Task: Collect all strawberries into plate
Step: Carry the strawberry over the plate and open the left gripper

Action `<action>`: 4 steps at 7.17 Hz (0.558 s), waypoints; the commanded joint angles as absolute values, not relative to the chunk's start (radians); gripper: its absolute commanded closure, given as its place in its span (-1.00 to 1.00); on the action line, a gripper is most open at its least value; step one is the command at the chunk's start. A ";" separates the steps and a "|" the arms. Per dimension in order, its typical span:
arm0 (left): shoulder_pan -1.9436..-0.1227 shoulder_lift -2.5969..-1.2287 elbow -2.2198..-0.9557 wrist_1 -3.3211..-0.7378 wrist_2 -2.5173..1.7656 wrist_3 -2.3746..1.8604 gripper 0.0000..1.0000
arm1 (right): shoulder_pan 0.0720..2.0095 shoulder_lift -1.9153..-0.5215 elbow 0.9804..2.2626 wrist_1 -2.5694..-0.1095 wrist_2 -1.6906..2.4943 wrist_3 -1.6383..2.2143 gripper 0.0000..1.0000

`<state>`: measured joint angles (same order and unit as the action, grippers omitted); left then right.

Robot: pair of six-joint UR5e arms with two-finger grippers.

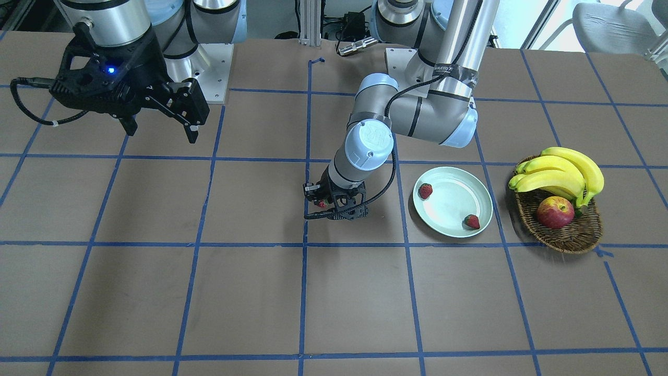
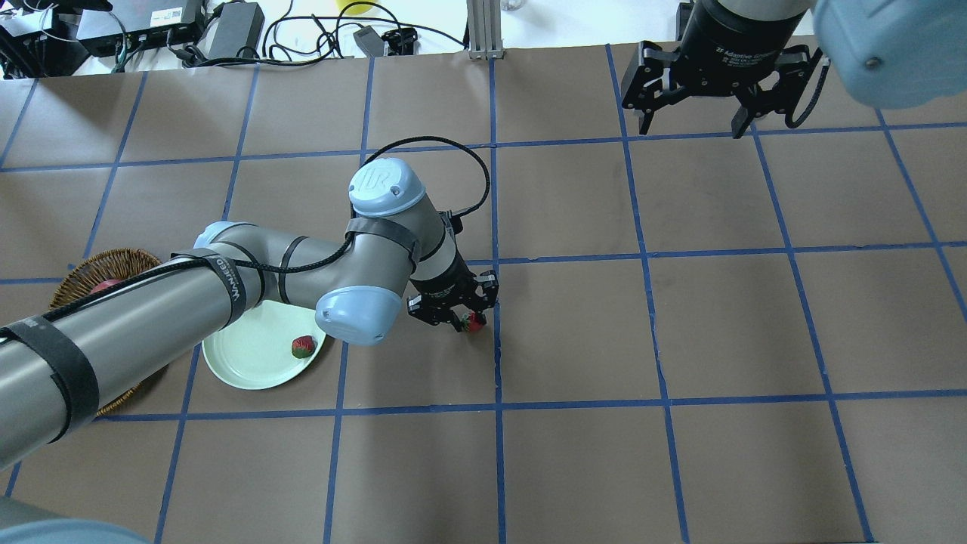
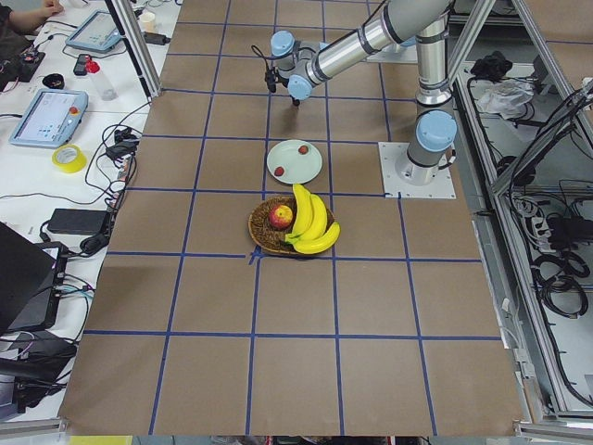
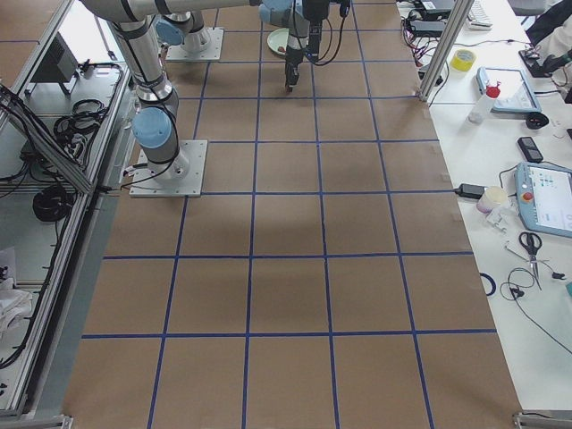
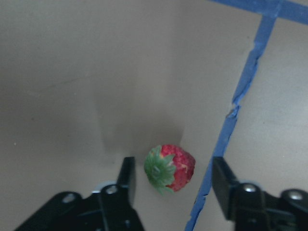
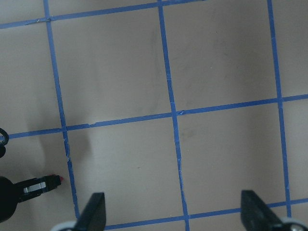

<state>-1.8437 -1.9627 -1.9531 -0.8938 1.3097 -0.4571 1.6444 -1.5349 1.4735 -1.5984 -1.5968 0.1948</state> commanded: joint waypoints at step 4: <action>-1.671 -1.893 -1.770 -1.128 1.331 -0.341 1.00 | 1.644 -1.534 1.474 -1.600 -1.597 0.195 -1.00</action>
